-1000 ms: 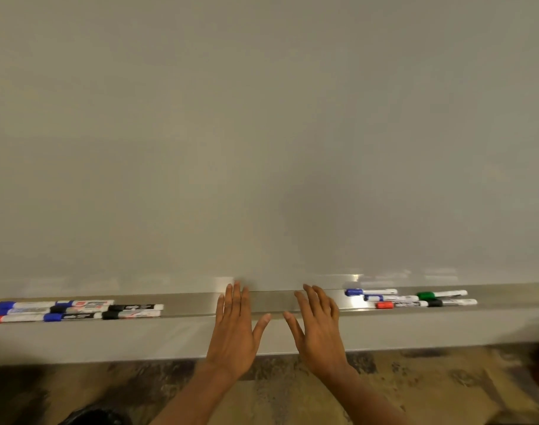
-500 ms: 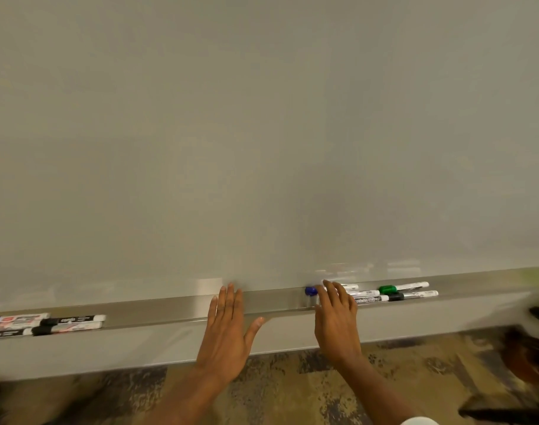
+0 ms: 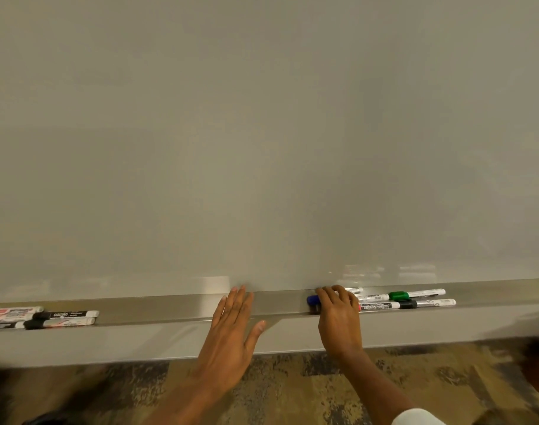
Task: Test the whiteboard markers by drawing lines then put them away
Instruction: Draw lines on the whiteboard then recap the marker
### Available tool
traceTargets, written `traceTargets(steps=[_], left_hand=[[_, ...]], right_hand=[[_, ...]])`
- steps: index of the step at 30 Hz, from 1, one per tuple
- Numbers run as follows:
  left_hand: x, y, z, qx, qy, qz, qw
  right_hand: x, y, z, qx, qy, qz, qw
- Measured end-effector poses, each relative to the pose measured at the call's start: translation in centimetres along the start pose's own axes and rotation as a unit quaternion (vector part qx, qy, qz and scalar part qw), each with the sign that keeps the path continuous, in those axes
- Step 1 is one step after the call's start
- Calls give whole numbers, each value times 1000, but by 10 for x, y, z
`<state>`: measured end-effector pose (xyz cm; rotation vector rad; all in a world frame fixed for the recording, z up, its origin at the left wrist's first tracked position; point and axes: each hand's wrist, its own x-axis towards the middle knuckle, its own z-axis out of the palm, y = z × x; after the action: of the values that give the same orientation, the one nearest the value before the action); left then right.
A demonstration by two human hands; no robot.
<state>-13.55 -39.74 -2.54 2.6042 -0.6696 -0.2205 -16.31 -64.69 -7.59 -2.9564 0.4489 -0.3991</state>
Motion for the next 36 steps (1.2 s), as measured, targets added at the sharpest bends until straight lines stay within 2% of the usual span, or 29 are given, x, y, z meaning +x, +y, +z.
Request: traceTargets(steps=[9, 12, 16, 20, 24, 30, 36], left_hand=[[-1, -7, 2, -29, 35, 15, 999], [-2, -9, -1, -61, 65, 18, 996], [-3, -3, -22, -123, 72, 5, 990], [0, 12, -52, -236, 93, -25, 967], [5, 31, -95, -387, 114, -51, 914], [3, 58, -176, -494, 131, -38, 859], [-8, 78, -255, -574, 99, -8, 813]], right_hand=[[8, -5, 9, 46, 18, -80, 996], [9, -22, 3, 93, 54, -89, 990], [9, -56, -12, 196, 115, -59, 972], [14, -93, -40, 330, 125, -5, 936], [20, -126, -86, 433, 111, 29, 894], [27, -173, -184, 631, 70, 42, 771], [30, -215, -270, 691, 33, 29, 721]])
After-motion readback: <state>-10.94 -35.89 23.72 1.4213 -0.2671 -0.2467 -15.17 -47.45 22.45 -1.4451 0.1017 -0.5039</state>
